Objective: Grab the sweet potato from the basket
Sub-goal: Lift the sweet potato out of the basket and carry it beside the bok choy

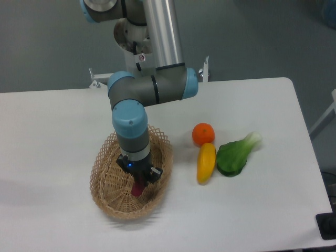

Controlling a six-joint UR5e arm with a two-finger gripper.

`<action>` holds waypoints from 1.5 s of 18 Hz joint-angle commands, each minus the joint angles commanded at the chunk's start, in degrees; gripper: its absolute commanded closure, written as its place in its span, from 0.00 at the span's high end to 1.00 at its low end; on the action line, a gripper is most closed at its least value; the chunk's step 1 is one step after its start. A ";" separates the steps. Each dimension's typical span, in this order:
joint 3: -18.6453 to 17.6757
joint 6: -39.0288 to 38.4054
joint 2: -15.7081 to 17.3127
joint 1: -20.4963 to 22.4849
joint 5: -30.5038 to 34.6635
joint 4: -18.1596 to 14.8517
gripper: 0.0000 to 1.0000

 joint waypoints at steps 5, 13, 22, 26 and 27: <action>5.44 4.40 1.06 4.39 -0.35 -1.67 0.23; 17.22 14.76 2.55 14.84 -2.81 -16.33 0.23; 20.48 29.36 3.70 23.91 -5.10 -20.83 0.23; 20.40 32.70 3.52 25.58 -5.01 -20.83 0.23; 20.31 32.71 3.26 25.58 -4.92 -20.66 0.23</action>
